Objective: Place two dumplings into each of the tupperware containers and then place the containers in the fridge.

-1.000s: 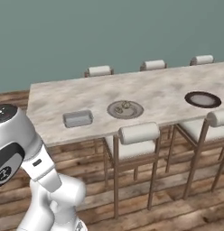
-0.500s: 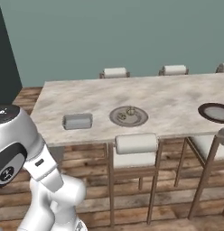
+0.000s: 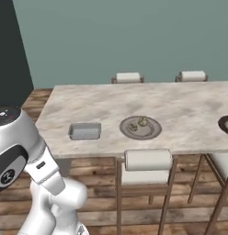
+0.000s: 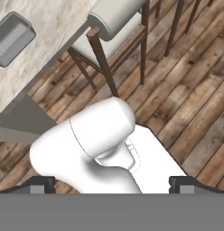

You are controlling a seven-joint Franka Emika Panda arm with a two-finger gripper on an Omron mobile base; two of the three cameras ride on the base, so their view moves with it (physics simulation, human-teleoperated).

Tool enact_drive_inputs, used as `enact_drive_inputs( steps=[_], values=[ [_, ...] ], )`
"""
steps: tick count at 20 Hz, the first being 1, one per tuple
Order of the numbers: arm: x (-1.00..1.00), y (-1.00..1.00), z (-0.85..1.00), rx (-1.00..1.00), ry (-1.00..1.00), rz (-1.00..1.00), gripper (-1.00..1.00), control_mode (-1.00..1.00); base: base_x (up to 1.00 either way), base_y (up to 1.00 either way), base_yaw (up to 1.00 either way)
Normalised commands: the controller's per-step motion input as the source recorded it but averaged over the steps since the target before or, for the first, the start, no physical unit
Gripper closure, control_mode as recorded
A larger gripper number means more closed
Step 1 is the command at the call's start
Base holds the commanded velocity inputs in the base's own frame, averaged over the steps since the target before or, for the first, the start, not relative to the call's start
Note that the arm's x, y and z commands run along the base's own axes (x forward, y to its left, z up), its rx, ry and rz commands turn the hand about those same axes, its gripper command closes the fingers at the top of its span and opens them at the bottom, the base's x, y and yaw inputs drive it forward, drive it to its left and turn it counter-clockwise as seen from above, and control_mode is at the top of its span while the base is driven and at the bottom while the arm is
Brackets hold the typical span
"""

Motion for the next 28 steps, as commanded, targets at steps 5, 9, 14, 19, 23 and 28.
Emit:
enact_drive_inputs(
  steps=[5,9,14,19,23,28],
  values=[
    [0.00,0.00,0.00,0.00,0.00,0.00,-1.00,1.00,0.45,-0.33,0.30],
    [0.00,0.00,0.00,0.00,0.00,0.00,-1.00,1.00,0.46,-0.46,0.33],
    [0.00,0.00,0.00,0.00,0.00,0.00,-1.00,1.00,0.46,-0.41,0.31],
    [0.00,0.00,0.00,0.00,0.00,0.00,-1.00,1.00,0.31,-0.08,0.26],
    [0.00,0.00,0.00,0.00,0.00,0.00,-1.00,1.00,0.52,-0.13,0.35],
    [0.00,0.00,0.00,0.00,0.00,0.00,-1.00,1.00,0.57,-0.04,0.17]
  ],
)
